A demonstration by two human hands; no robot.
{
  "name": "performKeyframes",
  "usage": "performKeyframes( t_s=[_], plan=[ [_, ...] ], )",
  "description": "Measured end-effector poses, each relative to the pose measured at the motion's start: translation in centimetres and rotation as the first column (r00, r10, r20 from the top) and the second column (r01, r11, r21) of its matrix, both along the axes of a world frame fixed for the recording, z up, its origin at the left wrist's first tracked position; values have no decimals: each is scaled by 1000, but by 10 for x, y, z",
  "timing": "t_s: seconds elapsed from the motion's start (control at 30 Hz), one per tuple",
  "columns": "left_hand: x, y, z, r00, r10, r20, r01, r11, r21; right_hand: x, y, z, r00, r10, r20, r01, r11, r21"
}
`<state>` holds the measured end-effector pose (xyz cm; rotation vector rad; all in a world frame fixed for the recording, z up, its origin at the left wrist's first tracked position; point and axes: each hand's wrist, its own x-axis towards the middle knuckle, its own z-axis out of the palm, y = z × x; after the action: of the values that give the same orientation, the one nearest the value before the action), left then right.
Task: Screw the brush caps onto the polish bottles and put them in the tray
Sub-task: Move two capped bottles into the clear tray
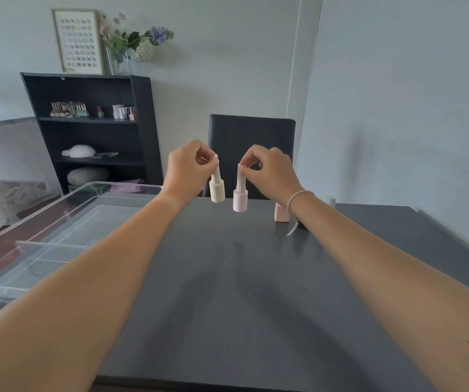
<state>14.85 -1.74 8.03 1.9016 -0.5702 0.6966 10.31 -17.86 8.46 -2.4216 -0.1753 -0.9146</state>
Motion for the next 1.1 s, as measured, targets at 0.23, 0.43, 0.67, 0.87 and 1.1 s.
performKeyframes(
  t_s=[0.23, 0.43, 0.67, 0.87, 1.1],
  plan=[
    [0, 77, 34, 993, 89, 84, -93, 994, 50, 5, 68, 34, 994, 104, 38, -105, 994, 35],
    [7, 137, 35, 985, 150, 84, -155, 986, 66, 16, 123, 42, 982, 179, 63, -184, 980, 72],
    [30, 169, 18, 985, 167, 49, -170, 982, 86, 42, 159, 24, 981, 190, 47, -194, 977, 93],
    [53, 171, 0, 986, 164, 10, -165, 983, 84, 70, 167, 4, 976, 215, -12, -214, 974, 73],
    [67, 162, -17, 986, 158, -47, -152, 982, 111, 91, 159, -21, 977, 204, -67, -203, 979, 26]
  ],
)
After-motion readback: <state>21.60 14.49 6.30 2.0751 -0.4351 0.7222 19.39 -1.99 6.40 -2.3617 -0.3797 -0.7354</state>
